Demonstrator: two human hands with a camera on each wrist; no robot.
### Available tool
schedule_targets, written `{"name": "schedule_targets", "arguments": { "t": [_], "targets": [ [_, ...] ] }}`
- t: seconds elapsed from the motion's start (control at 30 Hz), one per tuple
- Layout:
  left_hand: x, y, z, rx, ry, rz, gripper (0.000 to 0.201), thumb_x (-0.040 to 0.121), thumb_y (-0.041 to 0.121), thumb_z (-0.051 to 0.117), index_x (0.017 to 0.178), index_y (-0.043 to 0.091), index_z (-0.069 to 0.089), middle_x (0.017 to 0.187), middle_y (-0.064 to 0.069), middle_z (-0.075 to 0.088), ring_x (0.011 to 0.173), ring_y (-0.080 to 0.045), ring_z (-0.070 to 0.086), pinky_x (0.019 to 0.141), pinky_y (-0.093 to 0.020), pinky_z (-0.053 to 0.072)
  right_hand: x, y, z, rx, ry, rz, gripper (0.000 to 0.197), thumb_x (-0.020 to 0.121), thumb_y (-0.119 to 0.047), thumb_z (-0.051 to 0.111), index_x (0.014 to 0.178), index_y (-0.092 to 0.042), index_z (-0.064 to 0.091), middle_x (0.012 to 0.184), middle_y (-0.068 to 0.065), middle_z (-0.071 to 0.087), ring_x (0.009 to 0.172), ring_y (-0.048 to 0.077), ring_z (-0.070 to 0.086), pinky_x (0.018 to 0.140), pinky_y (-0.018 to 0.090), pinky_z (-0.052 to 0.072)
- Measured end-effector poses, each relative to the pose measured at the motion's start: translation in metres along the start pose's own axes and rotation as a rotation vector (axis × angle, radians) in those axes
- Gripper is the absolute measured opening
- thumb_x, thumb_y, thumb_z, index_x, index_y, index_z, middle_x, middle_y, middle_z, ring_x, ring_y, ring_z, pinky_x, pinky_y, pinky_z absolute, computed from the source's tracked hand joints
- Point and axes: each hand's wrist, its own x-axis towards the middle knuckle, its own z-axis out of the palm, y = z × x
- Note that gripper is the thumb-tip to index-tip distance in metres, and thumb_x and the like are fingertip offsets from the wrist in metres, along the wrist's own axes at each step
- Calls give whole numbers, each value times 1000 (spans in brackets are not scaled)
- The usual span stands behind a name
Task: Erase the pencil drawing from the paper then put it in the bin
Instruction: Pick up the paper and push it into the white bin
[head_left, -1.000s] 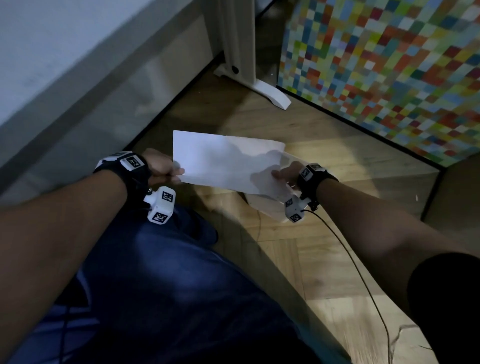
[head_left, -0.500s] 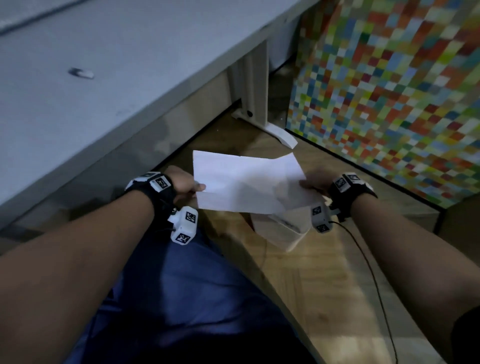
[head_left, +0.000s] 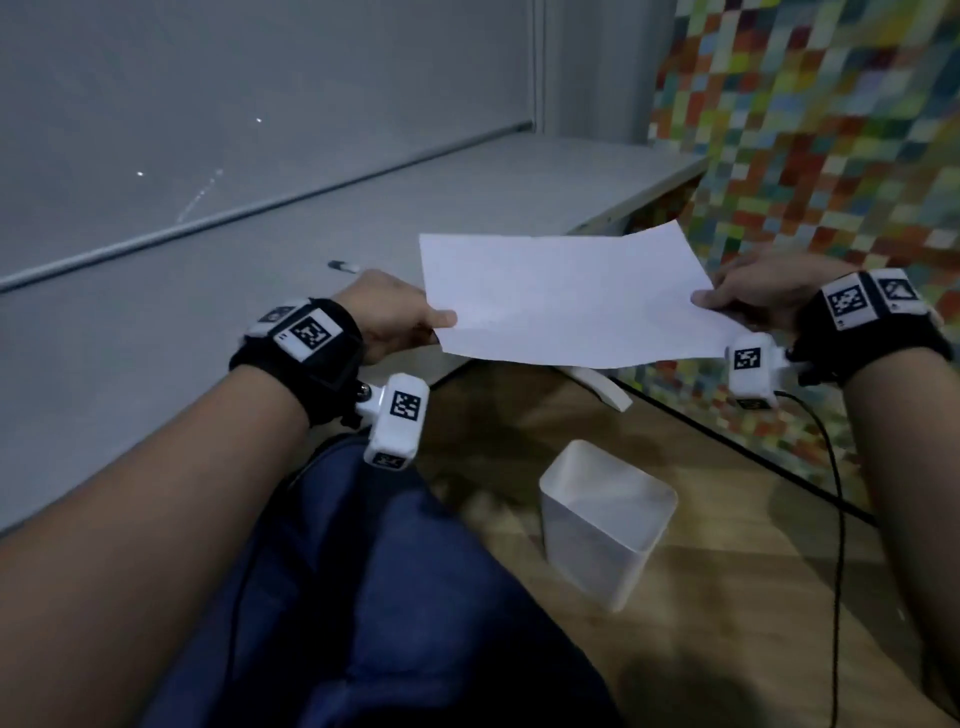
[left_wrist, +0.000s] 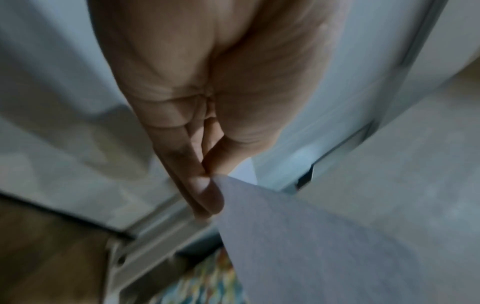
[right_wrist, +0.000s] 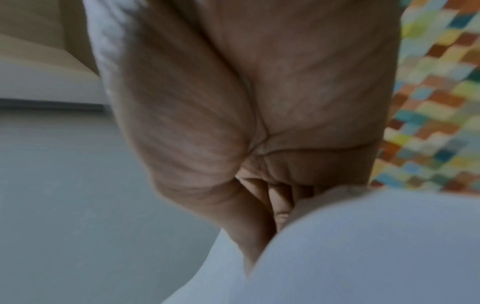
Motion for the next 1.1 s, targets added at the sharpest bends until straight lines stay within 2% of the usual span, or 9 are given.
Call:
{"name": "schedule_targets", "arguments": {
  "t": [0.1, 0.23, 0.3, 0.53, 0.63, 0.73, 0.9, 1.03, 1.1],
  "targets": [
    [-12, 14, -65, -38, 118, 26, 12, 86, -4, 82, 92, -10, 73, 97, -16, 80, 80, -23, 80, 64, -25, 62, 1, -76, 13, 6, 74, -172, 37, 90, -26, 84, 88, 9, 70, 95, 23, 76, 83, 38, 68, 79, 45, 53],
    [-27, -2, -163, -62, 284, -26, 12, 91, 0, 79, 87, -5, 69, 101, -12, 80, 82, -15, 78, 60, -18, 59, 1, -191, 64, -53, -19, -374, 31, 93, -26, 81, 89, 5, 75, 79, 18, 76, 66, 31, 67, 68, 38, 53],
    [-44, -17, -208, -46, 401, -70, 20, 91, 4, 80, 103, -8, 69, 112, -11, 77, 91, -15, 75, 59, -16, 58, -1, -244, 98, -64, -93, -460, 25, 94, -16, 79, 87, 7, 73, 74, 18, 70, 69, 28, 64, 70, 38, 54],
    [-96, -82, -324, -1, 663, -240, 26, 77, 8, 94, 82, -5, 73, 94, -30, 74, 77, -29, 68, 82, -39, 62, -9, -381, 222, -175, -239, -651, 30, 84, -21, 90, 65, -9, 70, 69, 11, 72, 72, 25, 67, 87, 45, 62],
    [-102, -100, -343, -43, 751, -275, 44, 71, 2, 96, 106, -10, 72, 90, -29, 76, 75, -28, 68, 88, -47, 62, -12, -406, 260, -226, -241, -709, 26, 80, -24, 94, 79, -9, 72, 78, 9, 72, 75, 23, 65, 76, 34, 53],
    [-99, -111, -353, 23, 768, -308, 38, 71, 0, 96, 100, -2, 71, 84, -20, 75, 68, -26, 69, 84, -46, 64, -12, -417, 283, -283, -249, -721, 35, 77, -25, 96, 96, -7, 74, 82, 8, 76, 69, 21, 67, 68, 27, 50],
    [-86, -123, -361, 151, 777, -346, 34, 71, 6, 97, 90, 5, 70, 63, -6, 71, 50, -17, 65, 52, -28, 56, -6, -421, 300, -350, -254, -730, 40, 75, -22, 97, 99, -7, 69, 70, 6, 76, 54, 17, 68, 58, 24, 50],
    [-80, -133, -368, 219, 785, -358, 46, 58, 18, 106, 91, 7, 75, 86, -14, 79, 82, -30, 76, 84, -42, 64, -2, -420, 309, -429, -232, -742, 58, 68, -29, 101, 111, -13, 65, 102, 9, 73, 83, 27, 68, 76, 31, 50],
    [-80, -135, -370, 257, 794, -359, 47, 57, 23, 106, 93, 11, 77, 90, -9, 77, 86, -26, 73, 83, -35, 60, -1, -417, 313, -471, -233, -743, 63, 69, -31, 100, 117, -15, 63, 115, 10, 71, 97, 30, 68, 83, 33, 51]
  ]
}}
